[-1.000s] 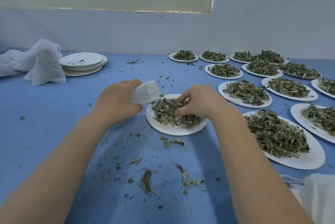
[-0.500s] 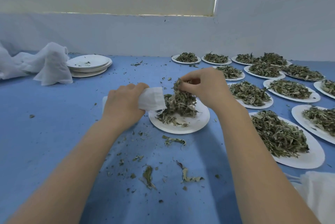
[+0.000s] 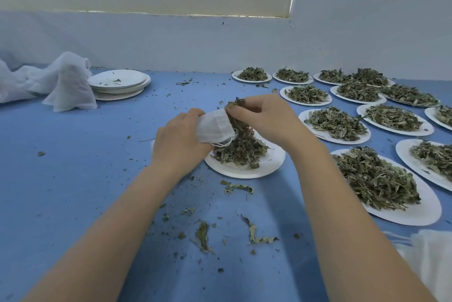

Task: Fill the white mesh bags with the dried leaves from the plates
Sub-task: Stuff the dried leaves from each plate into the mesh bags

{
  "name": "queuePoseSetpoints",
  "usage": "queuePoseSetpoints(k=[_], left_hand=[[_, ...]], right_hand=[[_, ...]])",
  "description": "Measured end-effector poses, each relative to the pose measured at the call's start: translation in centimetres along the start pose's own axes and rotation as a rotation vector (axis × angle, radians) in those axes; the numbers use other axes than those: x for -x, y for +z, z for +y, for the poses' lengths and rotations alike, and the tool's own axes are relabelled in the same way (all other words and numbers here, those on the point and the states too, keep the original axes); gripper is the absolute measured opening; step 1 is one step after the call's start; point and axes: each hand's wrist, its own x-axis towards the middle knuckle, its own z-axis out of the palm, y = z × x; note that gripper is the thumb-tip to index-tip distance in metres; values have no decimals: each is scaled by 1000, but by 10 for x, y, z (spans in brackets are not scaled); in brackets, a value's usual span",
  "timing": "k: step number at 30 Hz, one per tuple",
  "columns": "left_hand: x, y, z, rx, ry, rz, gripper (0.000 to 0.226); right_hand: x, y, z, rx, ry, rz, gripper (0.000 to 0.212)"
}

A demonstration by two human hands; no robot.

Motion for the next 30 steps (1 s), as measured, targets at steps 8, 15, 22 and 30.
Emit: queuePoseSetpoints(k=[8,15,22,30], left_hand=[[-4,1,-8,243,-98,-17,41],[1,0,-3,316,-49,-45,39],[2,0,7,161,43,8,52],[1,3,5,183,48,14,47]], right_hand=[[7,-11,4,-52,64,-294,33],[5,-2,5,-68,-46,-111,26],[-1,9,5,-129,-55,33,26],[4,9,3,-269,-68,-272,32]])
